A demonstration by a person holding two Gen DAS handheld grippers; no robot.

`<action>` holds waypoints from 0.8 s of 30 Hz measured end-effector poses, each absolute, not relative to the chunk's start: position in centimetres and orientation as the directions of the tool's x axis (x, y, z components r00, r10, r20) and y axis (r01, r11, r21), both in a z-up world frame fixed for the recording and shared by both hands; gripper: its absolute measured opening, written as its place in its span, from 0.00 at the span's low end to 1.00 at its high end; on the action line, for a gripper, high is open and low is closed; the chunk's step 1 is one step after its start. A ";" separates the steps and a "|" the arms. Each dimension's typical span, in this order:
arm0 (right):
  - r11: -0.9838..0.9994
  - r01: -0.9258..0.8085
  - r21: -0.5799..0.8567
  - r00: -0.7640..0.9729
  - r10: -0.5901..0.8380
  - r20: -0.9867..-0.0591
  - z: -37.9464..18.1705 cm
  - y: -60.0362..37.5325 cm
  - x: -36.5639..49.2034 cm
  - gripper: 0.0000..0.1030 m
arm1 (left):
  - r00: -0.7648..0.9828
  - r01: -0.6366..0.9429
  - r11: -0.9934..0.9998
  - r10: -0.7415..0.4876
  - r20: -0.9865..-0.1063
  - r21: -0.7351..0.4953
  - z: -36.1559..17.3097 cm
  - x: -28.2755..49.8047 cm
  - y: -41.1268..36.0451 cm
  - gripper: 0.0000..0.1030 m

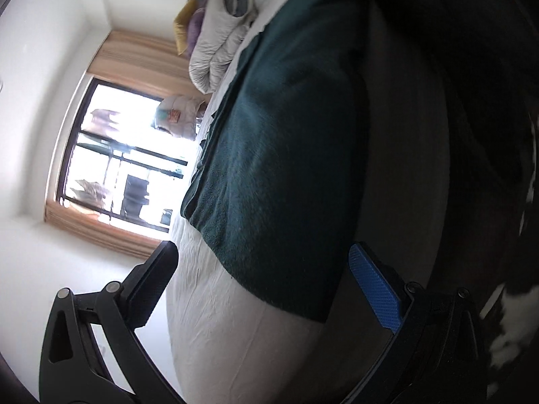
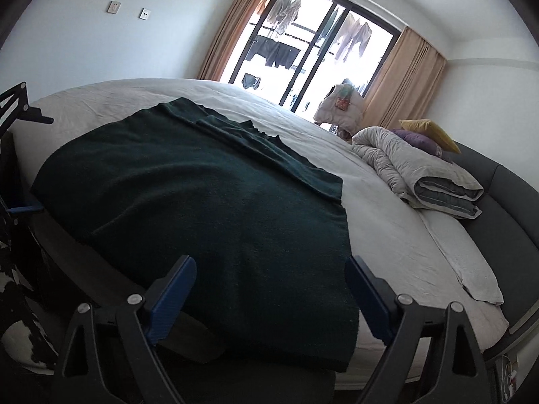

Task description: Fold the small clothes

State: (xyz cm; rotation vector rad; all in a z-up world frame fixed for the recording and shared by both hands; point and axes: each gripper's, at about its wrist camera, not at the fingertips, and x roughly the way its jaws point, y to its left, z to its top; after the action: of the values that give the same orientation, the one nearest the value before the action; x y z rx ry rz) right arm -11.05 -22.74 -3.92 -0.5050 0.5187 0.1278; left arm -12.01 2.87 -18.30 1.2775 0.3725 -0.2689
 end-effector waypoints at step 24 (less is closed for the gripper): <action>0.887 -0.246 -0.391 0.865 0.019 -0.502 -3.1 -21.5 -10.6 0.85 | 0.976 0.216 0.194 -0.065 -0.207 0.957 -19.5 -10.7 5.5 0.86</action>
State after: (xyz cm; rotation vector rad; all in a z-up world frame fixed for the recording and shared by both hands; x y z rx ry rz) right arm -10.60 -21.54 -3.13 -0.4642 0.5114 0.1442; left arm -10.69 5.46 -19.48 1.3623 0.1295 -0.1978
